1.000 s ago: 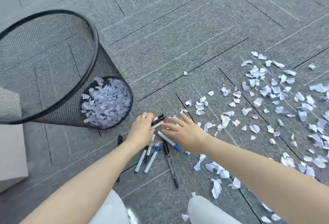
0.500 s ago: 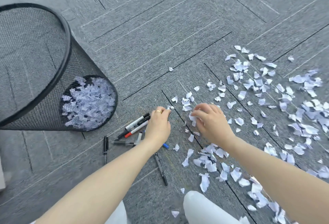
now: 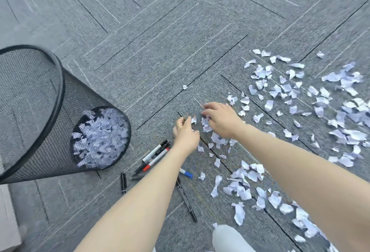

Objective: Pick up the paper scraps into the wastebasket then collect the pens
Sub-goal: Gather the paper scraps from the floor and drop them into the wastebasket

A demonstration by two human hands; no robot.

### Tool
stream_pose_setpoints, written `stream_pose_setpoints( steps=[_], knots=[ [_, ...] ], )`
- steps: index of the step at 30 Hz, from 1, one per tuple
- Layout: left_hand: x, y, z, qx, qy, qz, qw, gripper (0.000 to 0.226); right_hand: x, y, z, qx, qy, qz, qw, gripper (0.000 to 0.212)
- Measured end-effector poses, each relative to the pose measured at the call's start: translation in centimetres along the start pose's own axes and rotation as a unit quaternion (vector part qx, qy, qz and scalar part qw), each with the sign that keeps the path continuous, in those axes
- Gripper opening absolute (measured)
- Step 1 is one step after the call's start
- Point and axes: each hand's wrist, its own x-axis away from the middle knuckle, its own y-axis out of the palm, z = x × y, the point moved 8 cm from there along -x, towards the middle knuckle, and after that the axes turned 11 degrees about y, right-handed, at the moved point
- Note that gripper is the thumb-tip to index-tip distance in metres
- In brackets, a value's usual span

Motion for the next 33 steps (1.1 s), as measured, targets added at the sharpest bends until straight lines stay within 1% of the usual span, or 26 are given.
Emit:
stream_pose_setpoints(
  steps=[2,3,5,7,8,10,12,13,14,16,17,18,19,21,23,24,26,28,29,31,33],
  knots=[
    [1.1,1.5,1.4,-0.003,0.081,-0.019,0.997,0.052,1.8,0.1,0.5,-0.002,-0.037,0.016,0.999,0.029],
    [1.9,2.4,2.1,0.010,0.126,-0.031,0.991,0.051,2.8,-0.2,1.1,-0.025,-0.045,0.033,0.998,0.025],
    [3.4,3.4,3.3,0.045,0.190,-0.038,0.980,0.046,4.1,-1.7,2.7,-0.097,-0.023,0.091,0.991,0.022],
    [3.1,2.9,3.8,0.076,0.203,0.003,0.976,0.039,4.0,-3.4,4.4,-0.137,0.020,0.159,0.978,0.021],
    [2.6,2.6,3.6,0.083,0.193,0.027,0.977,0.038,3.6,-3.8,5.0,-0.132,0.037,0.173,0.975,0.022],
    [1.3,2.2,2.7,0.067,0.144,0.054,0.986,0.043,2.6,-3.6,5.6,-0.094,0.066,0.151,0.982,0.030],
    [0.6,2.7,1.9,0.013,0.103,0.031,0.994,0.053,2.2,-2.7,6.2,-0.050,0.081,0.101,0.990,0.039],
    [0.8,3.3,2.0,-0.019,0.110,0.004,0.994,0.056,2.5,-2.2,6.4,-0.036,0.077,0.081,0.993,0.041],
    [1.3,4.1,2.4,-0.033,0.133,-0.027,0.990,0.056,3.2,-1.6,6.6,-0.030,0.066,0.067,0.995,0.040],
    [3.3,5.6,3.7,-0.008,0.196,-0.082,0.977,0.050,5.5,-0.8,6.5,-0.038,0.020,0.058,0.997,0.030],
    [4.2,5.9,4.4,0.004,0.229,-0.093,0.969,0.046,6.8,-0.7,6.3,-0.059,-0.004,0.064,0.996,0.026],
    [4.9,5.8,5.0,0.005,0.261,-0.084,0.962,0.042,7.9,-0.9,6.4,-0.091,-0.016,0.078,0.993,0.023],
    [5.1,5.5,5.4,-0.001,0.284,-0.063,0.957,0.040,8.7,-1.5,6.8,-0.128,-0.010,0.100,0.987,0.021],
    [4.4,5.0,6.1,-0.026,0.292,-0.021,0.956,0.040,9.4,-3.1,8.8,-0.197,0.056,0.165,0.965,0.021],
    [2.7,4.9,6.6,-0.068,0.275,0.005,0.959,0.044,9.6,-4.1,11.3,-0.203,0.141,0.213,0.945,0.025],
    [1.8,5.1,7.0,-0.101,0.263,-0.001,0.960,0.048,9.7,-4.2,12.2,-0.184,0.172,0.216,0.943,0.028],
    [0.6,6.5,7.5,-0.165,0.253,-0.052,0.952,0.054,10.4,-2.9,13.0,-0.129,0.200,0.167,0.957,0.035],
    [0.9,8.6,7.7,-0.195,0.270,-0.114,0.936,0.053,11.9,-0.5,12.1,-0.093,0.169,0.101,0.976,0.041],
    [1.6,9.4,7.9,-0.199,0.290,-0.130,0.927,0.052,12.9,0.5,11.3,-0.089,0.141,0.084,0.982,0.043],
    [3.9,10.1,7.6,-0.188,0.332,-0.144,0.913,0.049,15.0,1.9,9.7,-0.102,0.093,0.080,0.987,0.044],
    [6.9,10.4,6.0,-0.197,0.366,-0.169,0.894,0.052,16.9,2.7,8.9,-0.125,0.069,0.106,0.984,0.037]
  ],
)
